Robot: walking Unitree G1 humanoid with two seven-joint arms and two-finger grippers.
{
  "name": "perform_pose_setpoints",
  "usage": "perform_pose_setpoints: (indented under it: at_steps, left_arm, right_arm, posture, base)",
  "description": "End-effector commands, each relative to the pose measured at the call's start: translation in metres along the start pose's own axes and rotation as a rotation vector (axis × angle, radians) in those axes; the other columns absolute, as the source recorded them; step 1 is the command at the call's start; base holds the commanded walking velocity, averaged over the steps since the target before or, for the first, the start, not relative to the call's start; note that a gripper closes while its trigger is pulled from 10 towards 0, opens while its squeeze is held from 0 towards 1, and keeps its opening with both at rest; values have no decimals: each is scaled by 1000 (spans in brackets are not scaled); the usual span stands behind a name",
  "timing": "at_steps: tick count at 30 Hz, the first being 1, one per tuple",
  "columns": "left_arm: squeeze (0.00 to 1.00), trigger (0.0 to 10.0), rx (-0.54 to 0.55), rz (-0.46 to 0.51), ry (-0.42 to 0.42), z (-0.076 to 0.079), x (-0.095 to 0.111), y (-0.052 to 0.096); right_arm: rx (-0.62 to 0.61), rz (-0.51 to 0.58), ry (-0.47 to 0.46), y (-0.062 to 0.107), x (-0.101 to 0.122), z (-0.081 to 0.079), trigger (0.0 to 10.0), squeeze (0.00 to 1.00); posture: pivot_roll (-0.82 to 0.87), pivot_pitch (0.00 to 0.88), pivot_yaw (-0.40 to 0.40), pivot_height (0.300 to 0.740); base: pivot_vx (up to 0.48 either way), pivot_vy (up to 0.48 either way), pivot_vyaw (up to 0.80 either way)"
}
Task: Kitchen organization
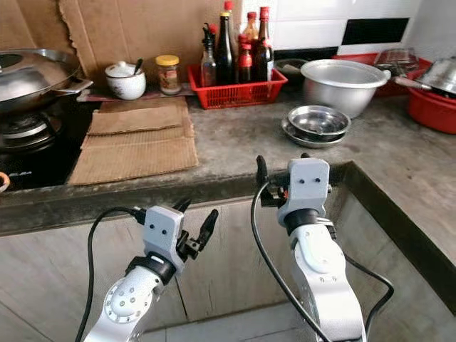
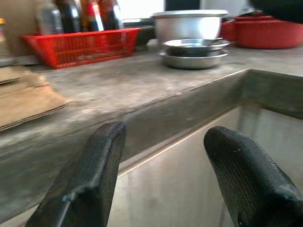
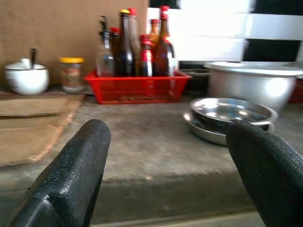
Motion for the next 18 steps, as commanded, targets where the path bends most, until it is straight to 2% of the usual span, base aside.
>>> perform_pose_setpoints:
  at_steps: [1, 15, 18]
  left_arm:
    - [0, 10000, -15, 7, -5, 3, 2, 0]
    - [0, 10000, -21, 1, -4, 4, -2, 1]
    - [0, 10000, 13, -3, 19, 0, -2, 1]
  right_arm:
    - [-7, -10, 3, 0, -1, 2, 10000, 0]
    - [-3, -7, -2, -3, -1, 1, 10000, 0]
    - [-3, -7, -2, -4, -1, 1, 10000, 0]
  posture:
    - [114, 0, -43, 740]
    - [115, 0, -45, 740]
    - [115, 0, -47, 740]
  base:
    - [326, -349, 0]
    - [353, -317, 0]
    - [299, 0, 0]
Point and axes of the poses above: a point about 5 cm out from each wrist's last joint towards the gripper, its own y axis pointing back from the gripper into the wrist, its own x axis along the axis of the wrist's last joint, z = x × y, the point moved 3 cm from there along -y, pointing out of the wrist towards the gripper, and after that the axes turned 7 degrees about -y, right-handed, at the moved point
